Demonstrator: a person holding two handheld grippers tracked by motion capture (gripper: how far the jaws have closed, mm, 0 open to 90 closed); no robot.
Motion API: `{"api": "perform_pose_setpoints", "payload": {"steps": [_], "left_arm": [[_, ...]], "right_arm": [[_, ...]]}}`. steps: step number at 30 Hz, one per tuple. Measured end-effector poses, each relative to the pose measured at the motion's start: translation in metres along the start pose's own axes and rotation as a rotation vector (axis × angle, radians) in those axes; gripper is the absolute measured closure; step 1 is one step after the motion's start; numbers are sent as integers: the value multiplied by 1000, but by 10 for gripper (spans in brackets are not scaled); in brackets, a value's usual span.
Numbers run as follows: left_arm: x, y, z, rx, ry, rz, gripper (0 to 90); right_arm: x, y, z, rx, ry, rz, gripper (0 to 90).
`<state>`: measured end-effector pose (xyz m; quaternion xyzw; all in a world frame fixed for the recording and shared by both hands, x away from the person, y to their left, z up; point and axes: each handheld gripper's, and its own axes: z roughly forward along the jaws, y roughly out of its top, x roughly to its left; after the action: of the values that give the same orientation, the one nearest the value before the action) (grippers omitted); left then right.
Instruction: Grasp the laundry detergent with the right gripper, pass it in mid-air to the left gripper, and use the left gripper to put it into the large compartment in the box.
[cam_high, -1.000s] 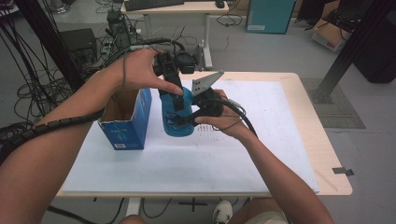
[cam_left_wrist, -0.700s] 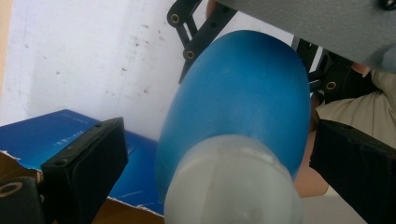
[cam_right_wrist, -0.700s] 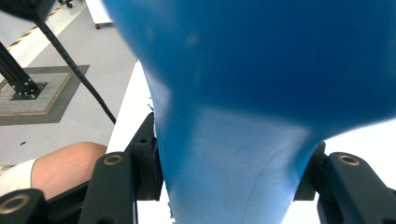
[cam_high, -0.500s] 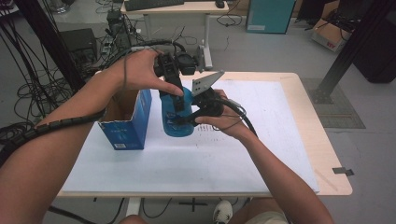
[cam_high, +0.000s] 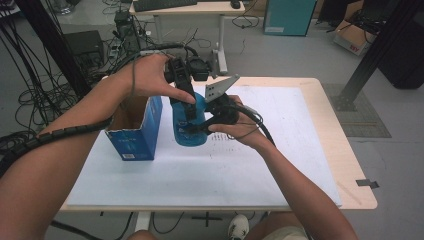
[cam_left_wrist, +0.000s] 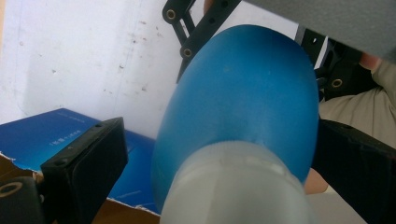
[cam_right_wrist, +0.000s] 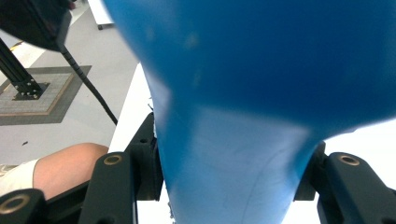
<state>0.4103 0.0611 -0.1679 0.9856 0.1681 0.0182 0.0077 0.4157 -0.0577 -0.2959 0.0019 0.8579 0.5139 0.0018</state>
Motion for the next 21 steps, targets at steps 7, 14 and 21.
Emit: {"api": "perform_pose_setpoints", "payload": {"steps": [7, 14, 21], "left_arm": [[-1, -1, 1, -2, -3, -4, 45], [-1, 1, 1, 6, -6, 5, 45], [-1, 0, 1, 3, -1, 3, 45]], "right_arm": [[0, 0, 0, 7, 3, -3, 435], [1, 0, 0, 7, -1, -1, 435], [1, 0, 0, 5, 0, -1, 435]]}}
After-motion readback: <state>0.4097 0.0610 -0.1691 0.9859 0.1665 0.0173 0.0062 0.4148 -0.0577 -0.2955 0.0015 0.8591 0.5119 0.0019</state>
